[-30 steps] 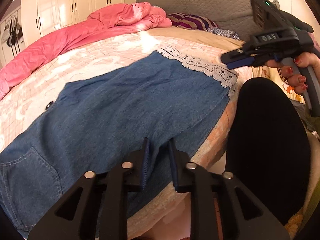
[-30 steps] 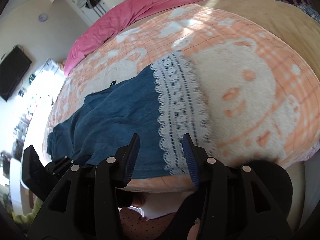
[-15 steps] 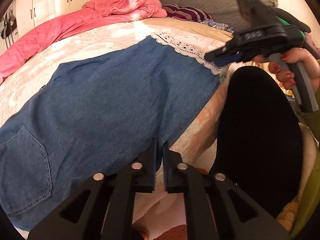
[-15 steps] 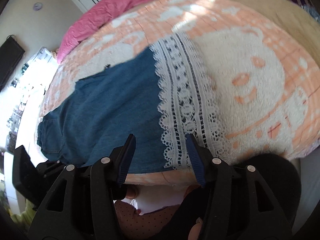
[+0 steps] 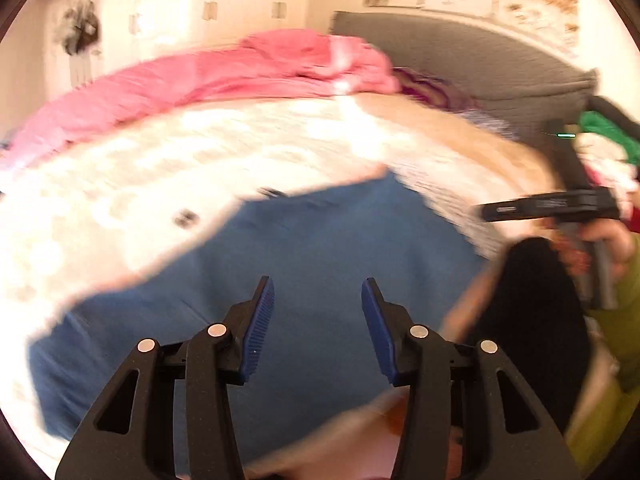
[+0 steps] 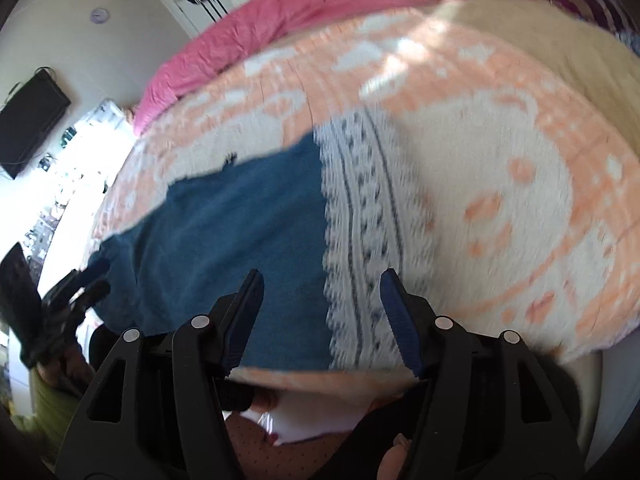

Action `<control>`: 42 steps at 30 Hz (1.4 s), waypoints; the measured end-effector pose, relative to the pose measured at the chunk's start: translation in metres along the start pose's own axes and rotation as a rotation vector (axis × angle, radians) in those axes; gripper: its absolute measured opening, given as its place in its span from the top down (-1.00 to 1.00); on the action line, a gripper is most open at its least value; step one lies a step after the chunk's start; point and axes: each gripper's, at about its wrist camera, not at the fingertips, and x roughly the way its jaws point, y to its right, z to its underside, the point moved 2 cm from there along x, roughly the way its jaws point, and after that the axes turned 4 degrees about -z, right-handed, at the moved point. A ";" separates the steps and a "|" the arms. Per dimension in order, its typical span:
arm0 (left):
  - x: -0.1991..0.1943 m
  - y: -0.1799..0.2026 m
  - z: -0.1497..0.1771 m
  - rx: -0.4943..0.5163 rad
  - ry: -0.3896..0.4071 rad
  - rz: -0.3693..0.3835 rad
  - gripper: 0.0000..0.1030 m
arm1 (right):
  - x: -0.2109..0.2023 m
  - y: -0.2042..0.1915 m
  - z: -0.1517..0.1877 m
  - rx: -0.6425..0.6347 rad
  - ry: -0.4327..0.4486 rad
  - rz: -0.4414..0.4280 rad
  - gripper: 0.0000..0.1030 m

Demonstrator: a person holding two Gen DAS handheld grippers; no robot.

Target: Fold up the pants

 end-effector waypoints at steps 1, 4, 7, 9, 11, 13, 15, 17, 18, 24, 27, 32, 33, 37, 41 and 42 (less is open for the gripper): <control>0.007 -0.005 -0.011 -0.003 -0.006 -0.016 0.13 | -0.002 0.004 -0.010 0.003 0.017 0.012 -0.06; 0.038 -0.021 -0.042 -0.022 -0.053 -0.009 0.00 | -0.006 0.014 -0.041 0.002 0.057 -0.010 -0.06; 0.071 -0.034 -0.057 -0.009 -0.120 -0.026 -0.03 | 0.011 0.036 -0.079 -0.007 0.035 -0.005 -0.09; 0.096 -0.043 -0.061 -0.013 -0.166 -0.032 -0.03 | 0.028 0.048 -0.096 -0.002 0.002 -0.009 -0.09; 0.115 -0.051 -0.059 -0.021 -0.212 -0.005 -0.04 | 0.048 0.058 -0.108 0.008 -0.036 -0.022 -0.09; 0.130 -0.055 -0.055 -0.023 -0.242 0.018 -0.05 | 0.063 0.065 -0.115 0.010 -0.064 -0.057 -0.09; 0.140 -0.058 -0.055 -0.034 -0.243 0.046 -0.05 | 0.081 0.068 -0.118 0.014 -0.100 -0.096 -0.09; 0.151 -0.060 -0.053 -0.064 -0.259 0.097 -0.05 | 0.093 0.068 -0.117 0.014 -0.124 -0.123 -0.07; 0.156 -0.061 -0.052 -0.077 -0.271 0.115 -0.05 | 0.095 0.065 -0.113 0.003 -0.135 -0.140 -0.03; 0.162 -0.062 -0.047 -0.164 -0.263 0.230 0.78 | 0.101 0.060 -0.097 -0.027 -0.143 -0.213 0.66; 0.151 -0.067 -0.050 -0.223 -0.201 0.269 0.82 | 0.087 0.061 -0.096 -0.020 -0.081 -0.255 0.71; 0.140 -0.086 -0.073 -0.358 -0.106 0.299 0.84 | 0.062 0.063 -0.120 -0.023 0.040 -0.290 0.74; 0.142 -0.085 -0.078 -0.358 -0.103 0.289 0.84 | 0.061 0.062 -0.128 -0.032 0.053 -0.287 0.74; 0.164 -0.084 -0.098 -0.368 -0.116 0.235 0.84 | 0.068 0.064 -0.163 -0.048 0.062 -0.236 0.74; 0.193 -0.078 -0.107 -0.317 -0.155 0.141 0.83 | 0.107 0.071 -0.181 -0.086 -0.025 -0.061 0.68; 0.202 -0.075 -0.104 -0.296 -0.176 0.117 0.83 | 0.119 0.072 -0.179 -0.095 -0.061 -0.017 0.67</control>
